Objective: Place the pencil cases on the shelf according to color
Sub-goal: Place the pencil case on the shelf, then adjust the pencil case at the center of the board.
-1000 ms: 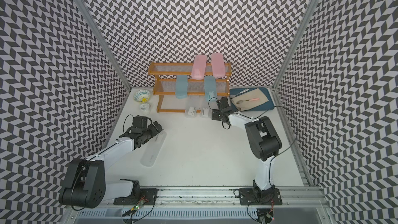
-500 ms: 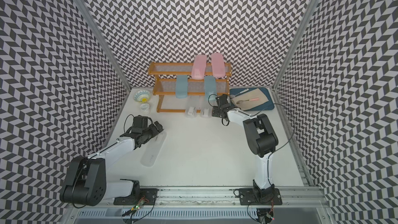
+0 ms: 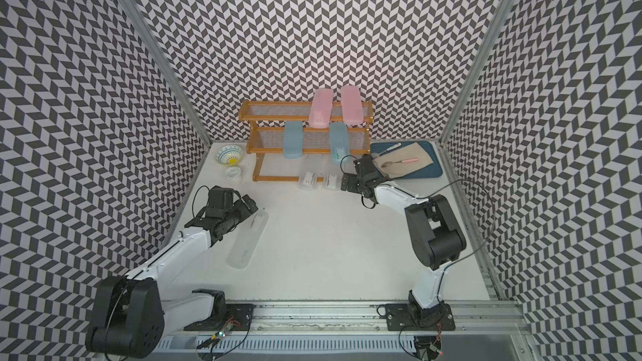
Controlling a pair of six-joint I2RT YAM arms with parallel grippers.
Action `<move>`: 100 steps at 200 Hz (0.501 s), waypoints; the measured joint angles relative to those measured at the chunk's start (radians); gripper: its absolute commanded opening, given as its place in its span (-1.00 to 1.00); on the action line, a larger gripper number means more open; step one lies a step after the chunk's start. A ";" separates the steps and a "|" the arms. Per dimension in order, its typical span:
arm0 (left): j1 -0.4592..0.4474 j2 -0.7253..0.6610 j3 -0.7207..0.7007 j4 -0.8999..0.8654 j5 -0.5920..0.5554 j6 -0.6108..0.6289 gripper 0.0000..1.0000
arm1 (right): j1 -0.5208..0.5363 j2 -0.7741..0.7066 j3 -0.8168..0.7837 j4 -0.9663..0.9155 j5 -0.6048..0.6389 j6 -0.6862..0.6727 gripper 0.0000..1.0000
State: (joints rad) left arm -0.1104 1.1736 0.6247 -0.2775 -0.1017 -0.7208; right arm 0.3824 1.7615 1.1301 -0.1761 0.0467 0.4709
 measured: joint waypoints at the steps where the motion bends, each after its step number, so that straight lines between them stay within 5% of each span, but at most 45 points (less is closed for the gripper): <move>1: 0.000 -0.001 0.000 -0.001 -0.001 0.000 0.98 | 0.000 -0.003 -0.002 0.001 -0.001 0.000 0.99; 100: -0.071 -0.082 -0.100 -0.116 -0.025 -0.072 0.98 | 0.008 -0.303 -0.394 0.096 -0.157 -0.004 0.99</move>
State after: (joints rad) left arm -0.1818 1.0916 0.5251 -0.3939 -0.1268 -0.7925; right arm 0.3904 1.4582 0.7361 -0.0799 -0.1101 0.4667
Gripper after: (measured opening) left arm 0.991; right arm 0.995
